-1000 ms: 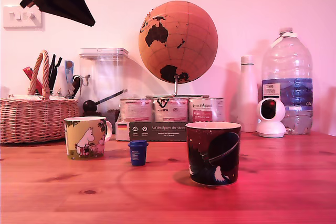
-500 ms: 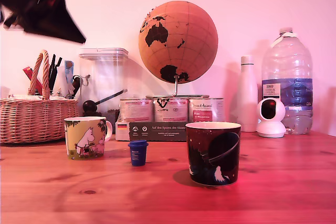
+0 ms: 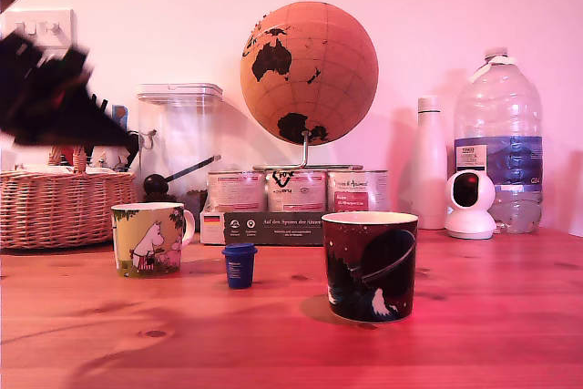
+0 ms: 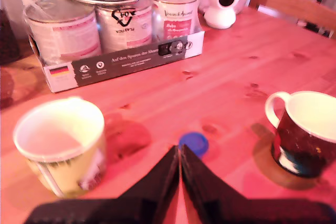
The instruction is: Pick up the coffee capsules on the table and drop them inside the coffee cup
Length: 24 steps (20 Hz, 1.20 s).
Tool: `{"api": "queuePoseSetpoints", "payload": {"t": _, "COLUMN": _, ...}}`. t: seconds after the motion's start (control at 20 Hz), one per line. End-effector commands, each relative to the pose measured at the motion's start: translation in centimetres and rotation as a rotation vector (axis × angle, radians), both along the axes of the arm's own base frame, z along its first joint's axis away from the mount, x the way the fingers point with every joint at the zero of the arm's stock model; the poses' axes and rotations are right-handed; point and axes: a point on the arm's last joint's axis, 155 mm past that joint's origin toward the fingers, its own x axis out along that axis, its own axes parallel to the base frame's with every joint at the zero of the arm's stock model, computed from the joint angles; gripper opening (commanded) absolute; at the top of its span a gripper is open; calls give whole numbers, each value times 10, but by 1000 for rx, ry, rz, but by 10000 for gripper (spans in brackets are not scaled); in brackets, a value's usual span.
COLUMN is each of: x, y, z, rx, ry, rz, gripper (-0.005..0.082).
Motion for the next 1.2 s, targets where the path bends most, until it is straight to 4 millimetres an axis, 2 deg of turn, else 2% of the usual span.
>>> {"api": "queuePoseSetpoints", "payload": {"t": 0.0, "x": -9, "y": 1, "z": -7, "rx": -12, "ry": -18, "rz": -6, "gripper": -24}}
{"api": "queuePoseSetpoints", "payload": {"t": 0.15, "x": -21, "y": 1, "z": -19, "rx": -29, "ry": -8, "rz": -23, "gripper": -24}}
{"api": "queuePoseSetpoints", "payload": {"t": 0.7, "x": -25, "y": 2, "z": -32, "rx": -12, "ry": 46, "rz": -21, "gripper": -8}}
{"api": "queuePoseSetpoints", "payload": {"t": 0.75, "x": -25, "y": 2, "z": -32, "rx": -13, "ry": 45, "rz": -21, "gripper": 68}}
{"api": "queuePoseSetpoints", "payload": {"t": 0.9, "x": -25, "y": 2, "z": -32, "rx": -12, "ry": 47, "rz": -21, "gripper": 620}}
{"api": "queuePoseSetpoints", "payload": {"t": 0.95, "x": -25, "y": 2, "z": -32, "rx": -9, "ry": 46, "rz": -22, "gripper": 686}}
{"api": "queuePoseSetpoints", "payload": {"t": 1.15, "x": -26, "y": 2, "z": -33, "rx": 18, "ry": 25, "rz": -33, "gripper": 691}}
